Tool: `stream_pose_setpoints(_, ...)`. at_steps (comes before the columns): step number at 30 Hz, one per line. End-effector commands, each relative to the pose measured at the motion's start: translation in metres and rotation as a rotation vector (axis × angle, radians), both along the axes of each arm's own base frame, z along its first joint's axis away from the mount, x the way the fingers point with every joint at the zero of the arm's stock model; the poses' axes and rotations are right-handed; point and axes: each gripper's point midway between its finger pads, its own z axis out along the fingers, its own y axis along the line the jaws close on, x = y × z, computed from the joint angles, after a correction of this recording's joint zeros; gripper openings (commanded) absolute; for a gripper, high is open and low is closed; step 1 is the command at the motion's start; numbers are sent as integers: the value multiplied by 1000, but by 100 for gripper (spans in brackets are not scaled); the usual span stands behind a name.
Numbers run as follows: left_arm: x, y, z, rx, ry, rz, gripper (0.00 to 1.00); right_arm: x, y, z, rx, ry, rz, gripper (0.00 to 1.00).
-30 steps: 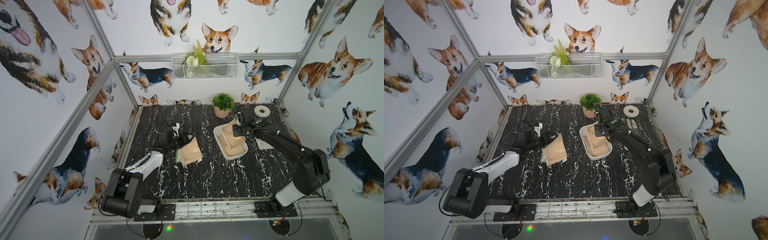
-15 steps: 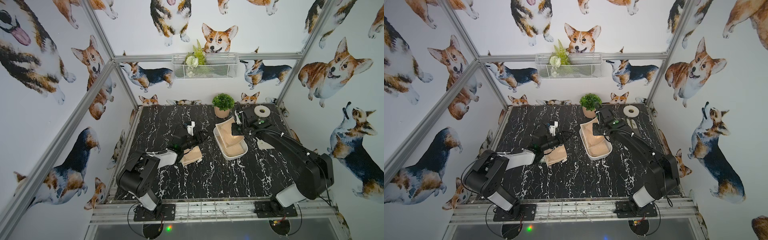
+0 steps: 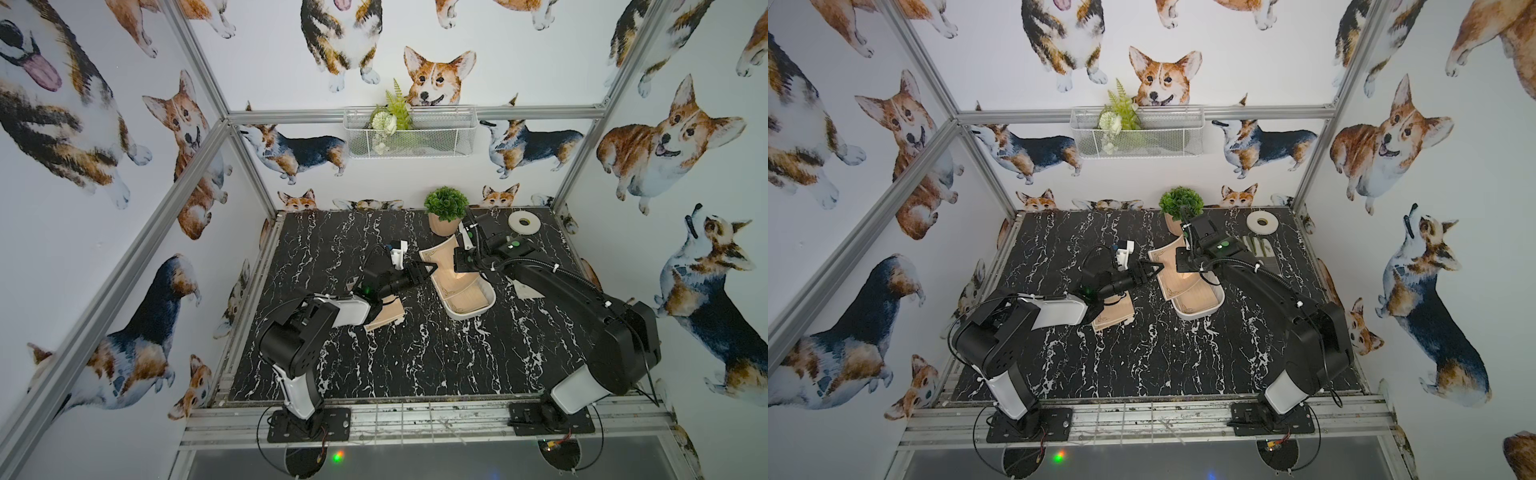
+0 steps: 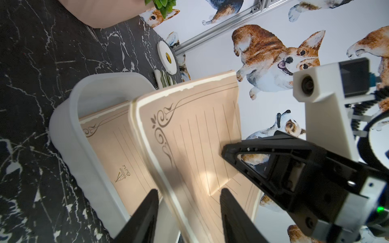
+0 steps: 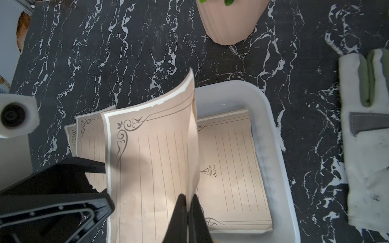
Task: Take out the stationery paper from the storage box
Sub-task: Pick up multiple sheets of stationery from the storage box.
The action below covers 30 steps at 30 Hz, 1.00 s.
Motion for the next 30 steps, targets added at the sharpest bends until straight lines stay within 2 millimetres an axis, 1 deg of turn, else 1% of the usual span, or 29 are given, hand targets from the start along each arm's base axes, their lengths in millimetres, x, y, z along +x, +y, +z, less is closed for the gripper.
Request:
stream_pose_setpoints(1,-1,-6,19,-57,-49,-30,36,4,8,7,43,-14,-1,0)
stream_pose_setpoints(5,-2,-6,23,-63,-56,-40,11,3,10,8,43,-18,3,0)
stream_pose_setpoints(6,-3,-5,25,-64,-60,-41,6,3,9,8,42,-18,4,0)
stream_pose_setpoints(7,-4,-5,28,-63,-70,-43,1,3,8,9,38,-21,2,4)
stream_pose_setpoints(8,-6,-5,32,-65,-84,-51,0,3,8,9,36,-22,1,8)
stream_pose_setpoints(12,-13,-5,43,-52,-126,-89,0,1,6,9,32,-24,5,26)
stream_pose_setpoints(13,-15,-3,47,-49,-138,-100,0,0,6,10,31,-26,8,35)
stream_pose_setpoints(14,-17,-1,50,-46,-149,-110,0,-1,4,12,25,-30,8,45)
stream_pose_setpoints(16,-20,6,60,-57,-170,-130,0,-4,-1,17,9,-48,8,60)
stream_pose_setpoints(17,-21,10,60,-65,-170,-141,0,-5,-5,20,-1,-62,8,62)
stream_pose_setpoints(18,-23,14,62,-83,-169,-159,0,-6,-9,25,-10,-81,7,68)
stream_pose_setpoints(21,-30,25,79,-152,-202,-214,0,-13,-18,43,27,-131,17,78)
stream_pose_setpoints(22,-32,28,83,-170,-205,-223,0,-16,-19,51,77,-147,25,81)
stream_pose_setpoints(23,-35,32,91,-200,-225,-241,0,-19,-20,58,136,-157,35,82)
stream_pose_setpoints(24,-41,38,105,-249,-246,-267,0,-22,-19,70,245,-177,56,83)
stream_pose_setpoints(25,-42,40,111,-279,-254,-281,0,-26,-18,79,351,-187,77,85)
stream_pose_setpoints(28,-42,40,113,-298,-248,-298,0,-35,-16,105,608,-239,137,91)
stream_pose_setpoints(30,-43,40,114,-297,-252,-303,0,-48,-5,119,725,-253,252,92)
